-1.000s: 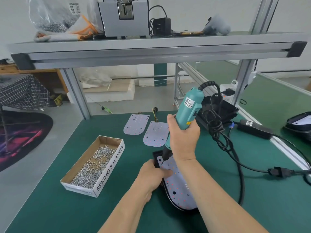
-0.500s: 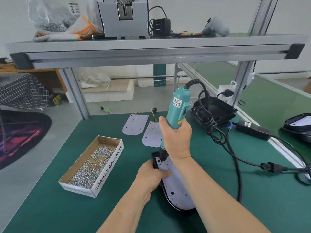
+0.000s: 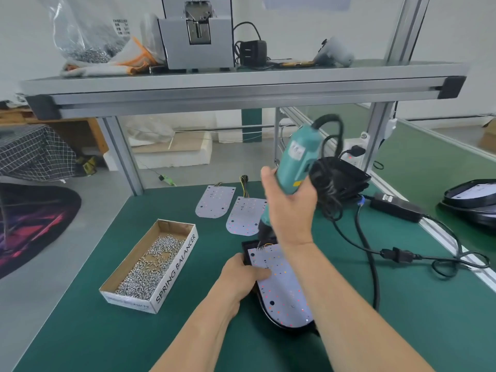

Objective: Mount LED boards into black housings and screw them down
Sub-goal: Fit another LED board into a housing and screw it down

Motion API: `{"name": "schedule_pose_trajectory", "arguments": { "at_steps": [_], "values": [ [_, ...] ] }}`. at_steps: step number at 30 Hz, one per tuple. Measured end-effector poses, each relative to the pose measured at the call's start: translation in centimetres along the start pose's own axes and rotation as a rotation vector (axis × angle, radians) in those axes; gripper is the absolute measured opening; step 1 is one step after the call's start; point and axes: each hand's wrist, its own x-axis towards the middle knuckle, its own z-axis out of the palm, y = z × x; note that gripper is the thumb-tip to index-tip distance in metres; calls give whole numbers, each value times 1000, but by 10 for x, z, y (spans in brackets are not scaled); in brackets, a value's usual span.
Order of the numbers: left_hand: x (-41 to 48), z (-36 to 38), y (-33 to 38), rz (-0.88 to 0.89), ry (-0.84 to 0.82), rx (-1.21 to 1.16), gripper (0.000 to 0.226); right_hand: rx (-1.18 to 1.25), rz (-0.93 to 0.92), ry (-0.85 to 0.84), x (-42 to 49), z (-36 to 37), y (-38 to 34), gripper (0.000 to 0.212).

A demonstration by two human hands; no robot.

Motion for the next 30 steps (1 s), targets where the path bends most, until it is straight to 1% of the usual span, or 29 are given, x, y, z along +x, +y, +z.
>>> {"name": "schedule_pose_trajectory", "arguments": {
  "at_steps": [3, 5, 9, 11, 14, 18, 21, 26, 28, 30],
  "values": [
    [-2, -2, -1, 5, -1, 20, 29, -39, -56, 109, 28, -26, -19, 25],
    [-3, -2, -2, 4, 13, 30, 33, -91, -54, 192, 41, -52, -23, 26],
    [-4, -3, -3, 18, 45, 31, 30, -300, -15, 301, 51, -117, -14, 29],
    [-6, -6, -3, 18, 60, 31, 25, -428, 36, 329, 53, -151, -7, 30],
    [-6, -11, -3, 28, 83, 8, 22, -563, 185, 357, 58, -202, 7, 34],
    [-7, -9, -3, 73, 138, -14, 20, -749, 458, 310, 61, -252, 28, 55],
    [-8, -4, -2, 91, 150, -35, 18, -873, 567, 272, 56, -271, 47, 63],
    [-6, -4, -5, 85, 139, -89, 18, -1016, 648, 183, 46, -274, 63, 56],
    [-5, -7, -8, 74, 136, -105, 17, -1113, 663, 139, 44, -269, 62, 63],
    [-4, -8, -10, 65, 122, -107, 17, -1354, 565, 113, 45, -261, 60, 74]
  ]
}}
